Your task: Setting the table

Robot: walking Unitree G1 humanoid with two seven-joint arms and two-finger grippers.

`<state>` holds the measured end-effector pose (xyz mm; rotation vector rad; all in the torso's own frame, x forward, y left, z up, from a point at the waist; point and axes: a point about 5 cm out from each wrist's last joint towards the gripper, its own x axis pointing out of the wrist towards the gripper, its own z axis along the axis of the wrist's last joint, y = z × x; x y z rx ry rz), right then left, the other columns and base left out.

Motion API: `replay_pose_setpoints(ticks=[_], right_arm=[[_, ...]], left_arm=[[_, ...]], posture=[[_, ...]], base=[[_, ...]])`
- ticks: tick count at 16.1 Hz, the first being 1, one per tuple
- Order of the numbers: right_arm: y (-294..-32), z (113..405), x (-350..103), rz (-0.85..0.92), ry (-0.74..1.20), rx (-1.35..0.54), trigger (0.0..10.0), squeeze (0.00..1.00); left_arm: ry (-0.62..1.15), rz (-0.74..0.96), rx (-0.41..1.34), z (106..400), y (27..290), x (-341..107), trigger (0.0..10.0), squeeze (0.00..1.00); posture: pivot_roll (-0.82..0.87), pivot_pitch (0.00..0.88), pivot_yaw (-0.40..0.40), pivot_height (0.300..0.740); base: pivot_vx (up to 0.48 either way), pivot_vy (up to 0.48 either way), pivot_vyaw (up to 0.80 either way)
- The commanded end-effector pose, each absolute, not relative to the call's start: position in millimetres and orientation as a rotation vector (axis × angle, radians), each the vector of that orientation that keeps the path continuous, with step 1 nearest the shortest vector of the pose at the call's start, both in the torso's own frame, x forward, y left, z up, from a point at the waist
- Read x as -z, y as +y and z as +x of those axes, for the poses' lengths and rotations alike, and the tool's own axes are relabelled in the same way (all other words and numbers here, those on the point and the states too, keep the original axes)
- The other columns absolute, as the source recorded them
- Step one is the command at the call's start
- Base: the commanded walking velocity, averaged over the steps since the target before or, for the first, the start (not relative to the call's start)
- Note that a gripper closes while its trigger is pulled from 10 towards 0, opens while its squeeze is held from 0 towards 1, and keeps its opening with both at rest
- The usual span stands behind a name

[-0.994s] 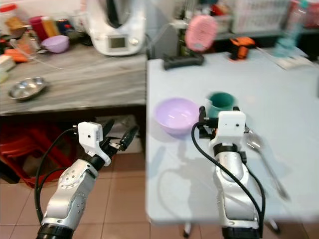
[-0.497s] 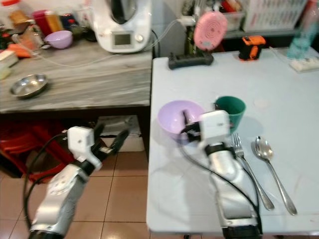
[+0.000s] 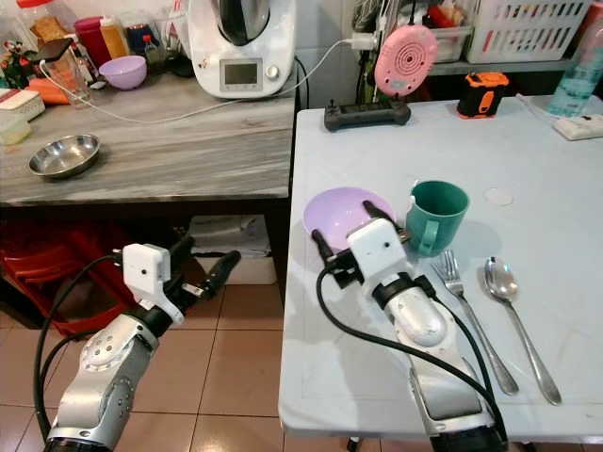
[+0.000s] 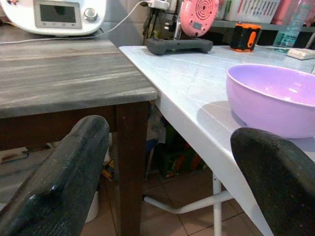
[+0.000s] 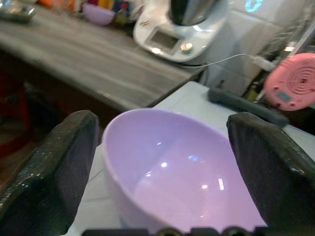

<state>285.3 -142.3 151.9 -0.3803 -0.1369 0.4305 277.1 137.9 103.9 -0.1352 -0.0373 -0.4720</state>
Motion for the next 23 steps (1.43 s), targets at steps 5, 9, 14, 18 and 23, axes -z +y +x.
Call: replay_pose_setpoints(ticks=[5, 9, 14, 18, 23], right_arm=[[-141.8, 284.6, -143.1, -0.476, -0.077, -0.526, 10.0, 0.00], [-149.3, 286.4, -136.6, -0.551, -0.035, -0.529, 10.0, 0.00], [-152.2, 292.6, -131.3, -0.630, 0.012, -0.581, 10.0, 0.00], [-153.4, 303.8, -127.9, -0.720, 0.031, -0.623, 10.0, 0.00], [-156.3, 320.6, -132.5, -0.802, 0.034, -0.673, 10.0, 0.00]], left_arm=[[-0.032, -0.131, 0.503, 276.3, 138.6, -105.2, 10.0, 0.00], [-0.049, -0.177, 0.599, 271.1, 127.9, -108.5, 10.0, 0.00], [-0.047, -0.191, 0.681, 265.9, 124.5, -109.9, 10.0, 0.00], [-0.038, -0.164, 0.739, 262.4, 124.0, -108.9, 10.0, 0.00], [-0.040, -0.146, 0.762, 263.2, 123.3, -109.1, 10.0, 0.00]], posture=[[-0.14, 0.066, 0.088, 0.740], [-0.14, 0.066, 0.088, 0.740], [-0.14, 0.069, 0.091, 0.740], [-0.14, 0.073, 0.094, 0.740], [-0.13, 0.069, 0.097, 0.740]], base=[[0.000, 0.000, 0.00], [0.000, 0.000, 0.00], [0.000, 0.000, 0.00], [0.000, 0.000, 0.00], [0.000, 0.000, 0.00]])
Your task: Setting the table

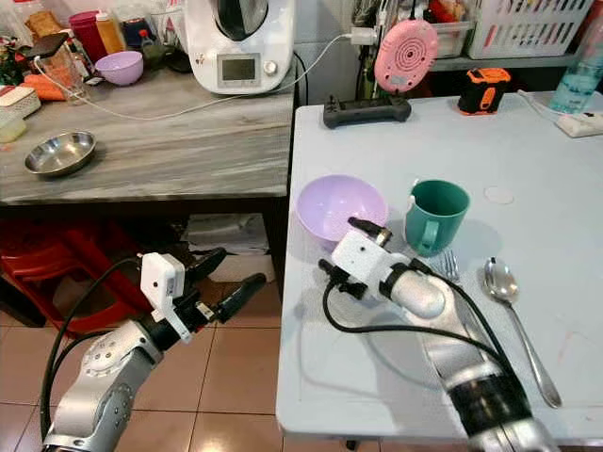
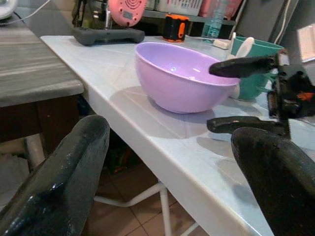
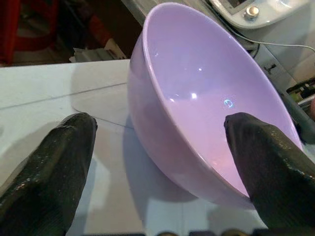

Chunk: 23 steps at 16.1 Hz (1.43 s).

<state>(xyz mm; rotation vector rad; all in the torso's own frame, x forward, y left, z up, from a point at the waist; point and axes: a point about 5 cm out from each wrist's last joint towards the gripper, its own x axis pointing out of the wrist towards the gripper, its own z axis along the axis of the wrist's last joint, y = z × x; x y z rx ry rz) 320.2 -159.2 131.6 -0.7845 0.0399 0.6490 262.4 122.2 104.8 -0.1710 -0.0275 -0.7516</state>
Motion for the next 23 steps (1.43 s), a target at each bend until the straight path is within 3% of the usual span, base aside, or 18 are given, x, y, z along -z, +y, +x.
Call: replay_pose_setpoints(ticks=[1, 4, 5, 6, 23], right_arm=[[-156.5, 323.5, -134.6, -0.817, 0.030, -0.680, 10.0, 0.00], [-159.7, 329.3, -137.2, -0.847, 0.027, -0.681, 10.0, 0.00], [-161.8, 332.4, -137.8, -0.859, 0.028, -0.679, 3.7, 0.00], [-163.7, 334.7, -138.1, -0.868, 0.029, -0.676, 0.2, 0.00], [-175.7, 338.7, -135.1, -0.921, 0.018, -0.679, 0.0, 0.00]], left_arm=[[-0.041, -0.143, 0.762, 263.5, 122.9, -109.2, 10.0, 0.00], [-0.036, -0.137, 0.762, 263.2, 121.8, -107.7, 10.0, 0.00], [-0.033, -0.133, 0.764, 262.9, 121.1, -106.7, 10.0, 0.00], [-0.032, -0.133, 0.767, 262.9, 120.3, -106.5, 10.0, 0.00], [-0.046, -0.133, 0.777, 260.9, 117.8, -107.7, 10.0, 0.00]], posture=[[-0.13, 0.064, 0.095, 0.740], [-0.13, 0.059, 0.095, 0.740], [-0.13, 0.059, 0.095, 0.740], [-0.13, 0.056, 0.094, 0.740], [-0.13, 0.067, 0.091, 0.740]], base=[[0.000, 0.000, 0.00], [0.000, 0.000, 0.00], [0.000, 0.000, 0.00], [0.000, 0.000, 0.00], [0.000, 0.000, 0.00]])
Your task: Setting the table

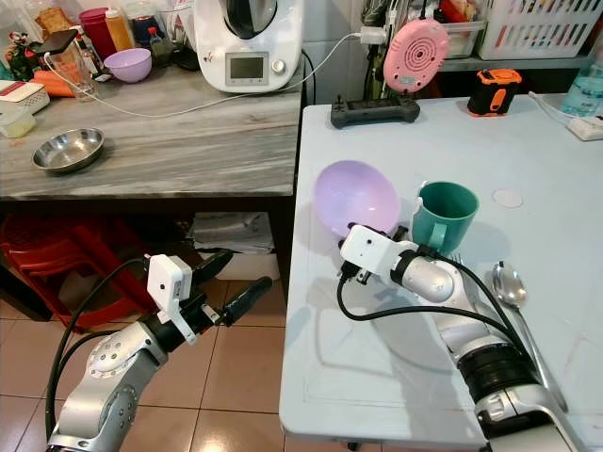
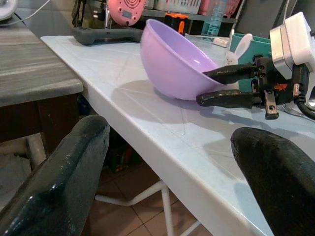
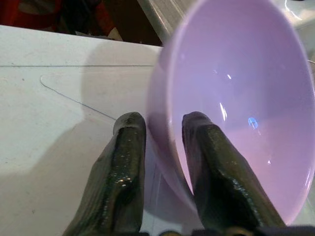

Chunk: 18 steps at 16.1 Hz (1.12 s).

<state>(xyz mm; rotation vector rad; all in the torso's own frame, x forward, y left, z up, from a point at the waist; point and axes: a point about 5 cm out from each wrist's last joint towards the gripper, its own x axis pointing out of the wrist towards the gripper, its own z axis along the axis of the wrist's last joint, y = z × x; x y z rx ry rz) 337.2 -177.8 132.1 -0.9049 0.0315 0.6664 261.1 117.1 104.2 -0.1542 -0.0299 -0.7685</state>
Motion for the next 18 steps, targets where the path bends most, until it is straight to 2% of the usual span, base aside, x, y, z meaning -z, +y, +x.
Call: replay_pose_setpoints(ticks=[1, 13, 15, 18], right_arm=[[-176.0, 338.9, -134.6, -0.922, 0.017, -0.678, 0.0, 0.00], [-170.9, 339.3, -138.2, -0.917, -0.044, -0.656, 0.0, 0.00], [-162.8, 339.8, -150.2, -0.892, -0.127, -0.640, 0.0, 0.00], [-149.4, 336.4, -165.8, -0.778, -0.228, -0.582, 0.0, 0.00]], left_arm=[[-0.045, -0.131, 0.775, 261.5, 118.1, -107.7, 10.0, 0.00], [-0.047, -0.118, 0.751, 265.8, 119.3, -108.4, 10.0, 0.00], [-0.051, -0.124, 0.693, 269.9, 123.7, -108.6, 10.0, 0.00], [-0.054, -0.109, 0.513, 282.9, 139.5, -109.9, 10.0, 0.00]], posture=[[-0.13, 0.066, 0.091, 0.740], [-0.13, 0.062, 0.100, 0.740], [-0.13, 0.063, 0.099, 0.740], [-0.12, 0.065, 0.091, 0.740]], base=[[0.000, 0.000, 0.00], [0.000, 0.000, 0.00], [0.000, 0.000, 0.00], [0.000, 0.000, 0.00]])
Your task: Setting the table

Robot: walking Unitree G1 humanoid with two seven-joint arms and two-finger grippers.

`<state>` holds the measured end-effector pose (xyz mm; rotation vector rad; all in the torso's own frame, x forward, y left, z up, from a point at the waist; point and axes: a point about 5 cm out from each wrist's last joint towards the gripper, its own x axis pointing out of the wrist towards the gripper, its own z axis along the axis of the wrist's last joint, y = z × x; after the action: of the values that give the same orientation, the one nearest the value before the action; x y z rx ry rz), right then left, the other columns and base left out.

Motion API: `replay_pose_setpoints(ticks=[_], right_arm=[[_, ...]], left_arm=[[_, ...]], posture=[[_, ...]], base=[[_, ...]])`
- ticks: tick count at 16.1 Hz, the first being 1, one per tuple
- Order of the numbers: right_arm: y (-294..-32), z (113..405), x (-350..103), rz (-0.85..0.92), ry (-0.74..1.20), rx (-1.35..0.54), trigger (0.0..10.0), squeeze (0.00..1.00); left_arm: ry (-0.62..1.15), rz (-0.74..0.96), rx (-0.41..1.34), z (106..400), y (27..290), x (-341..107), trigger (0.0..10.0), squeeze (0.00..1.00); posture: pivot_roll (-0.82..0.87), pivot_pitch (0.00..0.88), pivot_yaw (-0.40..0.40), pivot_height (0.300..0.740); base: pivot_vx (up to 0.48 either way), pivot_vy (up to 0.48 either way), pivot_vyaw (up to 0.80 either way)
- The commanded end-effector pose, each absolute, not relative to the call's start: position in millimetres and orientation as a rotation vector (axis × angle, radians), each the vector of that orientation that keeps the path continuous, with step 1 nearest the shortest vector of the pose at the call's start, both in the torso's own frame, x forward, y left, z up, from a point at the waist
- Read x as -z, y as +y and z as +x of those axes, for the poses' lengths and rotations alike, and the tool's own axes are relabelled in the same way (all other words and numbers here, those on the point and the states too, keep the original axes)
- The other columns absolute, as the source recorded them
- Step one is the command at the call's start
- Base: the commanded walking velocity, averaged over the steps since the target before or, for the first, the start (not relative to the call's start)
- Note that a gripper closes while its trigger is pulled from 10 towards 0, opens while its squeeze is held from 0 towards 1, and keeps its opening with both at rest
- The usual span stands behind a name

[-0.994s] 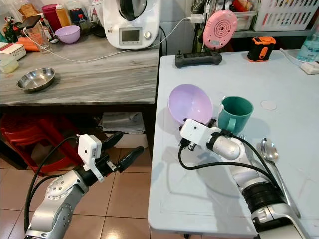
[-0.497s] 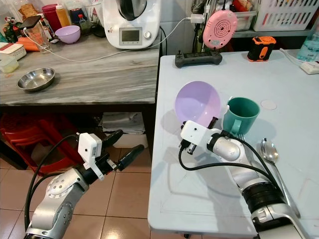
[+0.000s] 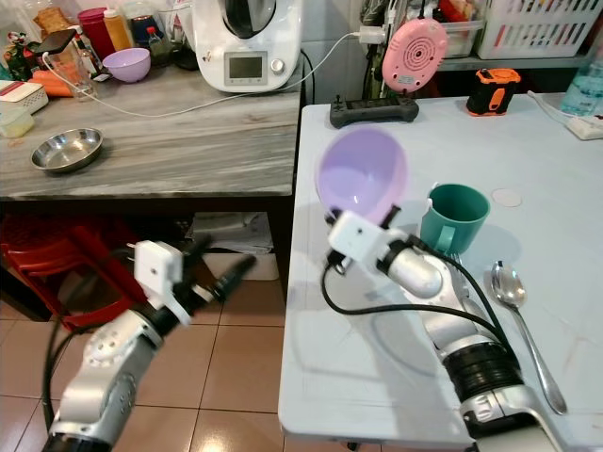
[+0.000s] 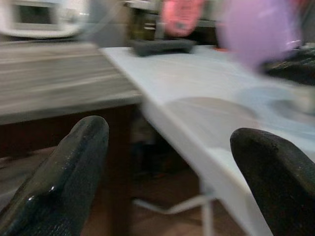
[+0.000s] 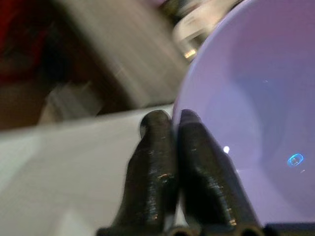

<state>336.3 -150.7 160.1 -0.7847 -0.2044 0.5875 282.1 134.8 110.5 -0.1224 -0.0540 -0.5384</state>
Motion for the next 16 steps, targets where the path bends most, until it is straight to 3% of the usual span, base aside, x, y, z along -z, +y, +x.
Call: replay_pose_setpoints(ticks=[1, 4, 5, 6, 7, 8, 16], right_arm=[[-144.4, 332.0, -167.5, -0.707, -0.255, -0.552, 0.0, 0.00], [-141.6, 317.4, -163.5, -0.505, -0.262, -0.423, 0.0, 0.00], [-143.8, 311.4, -159.8, -0.344, -0.241, -0.338, 1.5, 0.00], [-144.2, 308.5, -158.8, -0.279, -0.229, -0.306, 3.5, 0.00], [-145.2, 306.3, -156.9, -0.205, -0.212, -0.263, 10.0, 0.00], [-146.0, 302.8, -157.7, -0.117, -0.209, -0.214, 10.0, 0.00], [-144.4, 297.5, -159.1, -0.095, -0.172, -0.209, 10.0, 0.00]], left_arm=[[-0.046, -0.121, 0.449, 287.4, 145.9, -110.2, 10.0, 0.00], [-0.030, -0.129, 0.335, 293.6, 156.3, -108.6, 10.0, 0.00], [-0.032, -0.131, 0.325, 295.1, 156.6, -109.0, 10.0, 0.00], [-0.032, -0.132, 0.322, 295.8, 156.5, -109.0, 10.0, 0.00], [-0.032, -0.133, 0.322, 296.8, 156.3, -109.3, 10.0, 0.00], [-0.033, -0.134, 0.319, 298.4, 156.0, -109.6, 10.0, 0.00], [-0.035, -0.155, 0.303, 296.5, 154.8, -107.7, 10.0, 0.00]], posture=[[-0.12, 0.065, 0.091, 0.740], [-0.12, 0.065, 0.087, 0.740], [-0.12, 0.063, 0.088, 0.740], [-0.12, 0.063, 0.088, 0.740], [-0.12, 0.061, 0.089, 0.740], [-0.12, 0.061, 0.089, 0.740], [-0.12, 0.062, 0.082, 0.740]], base=[[0.000, 0.000, 0.00], [0.000, 0.000, 0.00], [0.000, 0.000, 0.00], [0.000, 0.000, 0.00], [0.000, 0.000, 0.00], [0.000, 0.000, 0.00], [0.000, 0.000, -0.24]])
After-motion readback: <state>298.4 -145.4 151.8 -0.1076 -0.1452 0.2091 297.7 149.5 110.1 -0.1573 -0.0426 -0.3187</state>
